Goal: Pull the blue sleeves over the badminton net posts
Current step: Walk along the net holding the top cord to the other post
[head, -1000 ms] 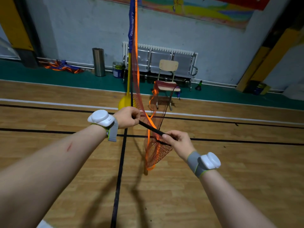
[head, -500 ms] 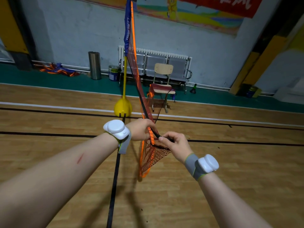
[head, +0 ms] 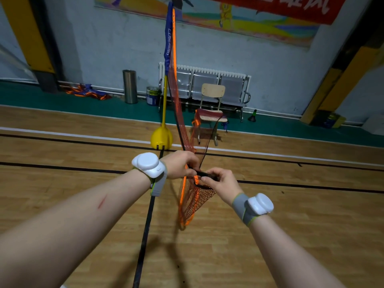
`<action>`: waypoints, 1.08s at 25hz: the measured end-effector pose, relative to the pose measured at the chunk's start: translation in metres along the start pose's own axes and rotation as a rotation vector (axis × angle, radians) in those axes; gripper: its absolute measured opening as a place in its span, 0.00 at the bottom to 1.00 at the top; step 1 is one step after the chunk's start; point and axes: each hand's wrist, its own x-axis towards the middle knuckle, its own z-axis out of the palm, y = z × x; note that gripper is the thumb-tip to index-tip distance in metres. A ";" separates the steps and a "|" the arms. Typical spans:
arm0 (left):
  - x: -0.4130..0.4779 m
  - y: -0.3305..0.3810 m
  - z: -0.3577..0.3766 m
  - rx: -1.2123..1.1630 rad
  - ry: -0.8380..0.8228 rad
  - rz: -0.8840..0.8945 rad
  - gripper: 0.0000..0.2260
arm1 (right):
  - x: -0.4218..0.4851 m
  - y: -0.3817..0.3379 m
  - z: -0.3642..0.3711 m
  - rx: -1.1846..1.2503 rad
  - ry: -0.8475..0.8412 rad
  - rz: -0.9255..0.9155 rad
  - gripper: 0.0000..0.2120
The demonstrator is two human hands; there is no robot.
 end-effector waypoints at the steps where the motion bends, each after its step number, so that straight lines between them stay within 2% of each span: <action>1: 0.000 0.003 -0.002 -0.015 -0.001 -0.012 0.05 | 0.000 0.004 -0.002 0.002 0.009 -0.007 0.08; 4: -0.001 0.012 -0.009 -0.042 0.015 -0.047 0.04 | 0.001 0.013 -0.004 -0.010 0.034 -0.016 0.13; 12: -0.016 0.017 -0.028 -0.102 0.094 -0.165 0.03 | -0.003 0.041 -0.009 -0.023 -0.009 0.044 0.12; 17: -0.024 0.009 -0.025 -0.063 0.059 -0.219 0.04 | -0.014 0.029 -0.023 -0.032 0.083 -0.057 0.13; 20: -0.021 0.010 -0.021 -0.065 0.055 -0.218 0.04 | -0.024 0.018 -0.037 -0.037 0.105 -0.077 0.12; 23: -0.013 0.019 -0.017 -0.053 0.064 -0.196 0.04 | -0.039 0.005 -0.051 0.087 0.047 -0.079 0.11; 27: 0.001 0.045 -0.008 0.004 0.066 -0.116 0.07 | -0.058 -0.008 -0.064 0.122 0.032 -0.116 0.11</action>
